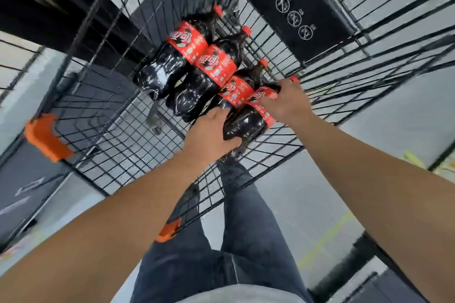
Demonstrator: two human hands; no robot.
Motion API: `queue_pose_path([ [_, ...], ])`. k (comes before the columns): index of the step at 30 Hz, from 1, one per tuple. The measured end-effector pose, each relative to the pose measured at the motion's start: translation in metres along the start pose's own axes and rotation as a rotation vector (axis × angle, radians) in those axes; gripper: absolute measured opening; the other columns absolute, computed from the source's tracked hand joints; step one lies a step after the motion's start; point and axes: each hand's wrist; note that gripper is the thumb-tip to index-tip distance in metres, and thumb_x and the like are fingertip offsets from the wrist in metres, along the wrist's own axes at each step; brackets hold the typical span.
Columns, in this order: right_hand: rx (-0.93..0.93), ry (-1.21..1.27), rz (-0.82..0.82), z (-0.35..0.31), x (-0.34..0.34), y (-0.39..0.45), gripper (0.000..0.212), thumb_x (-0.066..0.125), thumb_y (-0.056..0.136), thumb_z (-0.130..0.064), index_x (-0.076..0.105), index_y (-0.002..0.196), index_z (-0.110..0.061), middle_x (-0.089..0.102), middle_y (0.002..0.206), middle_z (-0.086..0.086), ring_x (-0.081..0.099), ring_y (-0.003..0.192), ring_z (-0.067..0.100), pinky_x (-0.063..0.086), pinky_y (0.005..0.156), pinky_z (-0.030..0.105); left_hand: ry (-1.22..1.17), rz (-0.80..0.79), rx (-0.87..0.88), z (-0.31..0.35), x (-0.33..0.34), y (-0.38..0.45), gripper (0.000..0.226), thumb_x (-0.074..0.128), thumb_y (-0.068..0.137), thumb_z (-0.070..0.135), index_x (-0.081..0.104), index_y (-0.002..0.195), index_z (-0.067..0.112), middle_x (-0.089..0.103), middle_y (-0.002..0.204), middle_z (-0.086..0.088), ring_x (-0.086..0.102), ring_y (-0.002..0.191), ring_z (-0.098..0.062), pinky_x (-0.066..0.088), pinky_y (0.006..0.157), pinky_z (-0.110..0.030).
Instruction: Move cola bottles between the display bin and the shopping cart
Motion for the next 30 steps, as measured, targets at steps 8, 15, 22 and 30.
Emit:
queue_pose_path([
  [8, 0.237, 0.244, -0.079, 0.004, 0.025, 0.047, 0.099, 0.067, 0.093, -0.049, 0.014, 0.16, -0.001, 0.017, 0.166, 0.022, 0.029, 0.152, 0.036, 0.035, 0.121, 0.045, -0.213, -0.125, -0.195, -0.004, 0.042, 0.02, 0.129, 0.085, 0.051, 0.061, 0.015, 0.155, 0.031, 0.044, 0.142, -0.008, 0.051, 0.125, -0.031, 0.047, 0.102, -0.049],
  [15, 0.228, 0.426, 0.001, 0.003, 0.027, 0.048, 0.09, 0.076, 0.084, -0.042, 0.033, 0.155, -0.007, 0.028, 0.16, 0.019, 0.039, 0.144, 0.032, 0.042, 0.111, 0.037, -0.139, 0.016, -0.154, -0.001, 0.04, 0.013, 0.113, 0.082, 0.06, 0.055, 0.021, 0.153, 0.036, 0.038, 0.148, 0.0, 0.044, 0.124, -0.032, 0.05, 0.096, -0.052],
  [22, 0.446, 0.676, 0.023, -0.002, 0.03, 0.049, 0.1, 0.085, 0.077, -0.045, 0.034, 0.153, -0.005, 0.041, 0.153, 0.013, 0.049, 0.135, 0.033, 0.047, 0.11, 0.041, 0.074, 0.191, -0.082, -0.019, 0.028, 0.003, 0.1, 0.078, 0.074, 0.054, 0.019, 0.153, 0.038, 0.018, 0.161, 0.01, 0.024, 0.139, -0.028, 0.056, 0.087, -0.046],
  [30, 0.47, 0.862, -0.012, 0.0, 0.044, 0.067, 0.155, 0.081, 0.027, -0.072, 0.02, 0.155, -0.009, 0.05, 0.148, 0.014, 0.056, 0.132, 0.035, 0.047, 0.11, 0.053, -0.233, 0.425, -0.107, -0.032, 0.064, 0.0, 0.096, 0.088, 0.067, 0.036, 0.04, 0.148, 0.021, 0.035, 0.152, -0.005, 0.032, 0.134, -0.034, 0.035, 0.111, -0.05],
])
Point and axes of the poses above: each hand's wrist, its own y-axis towards the middle knuckle, its own x-axis out of the palm, z = x × y
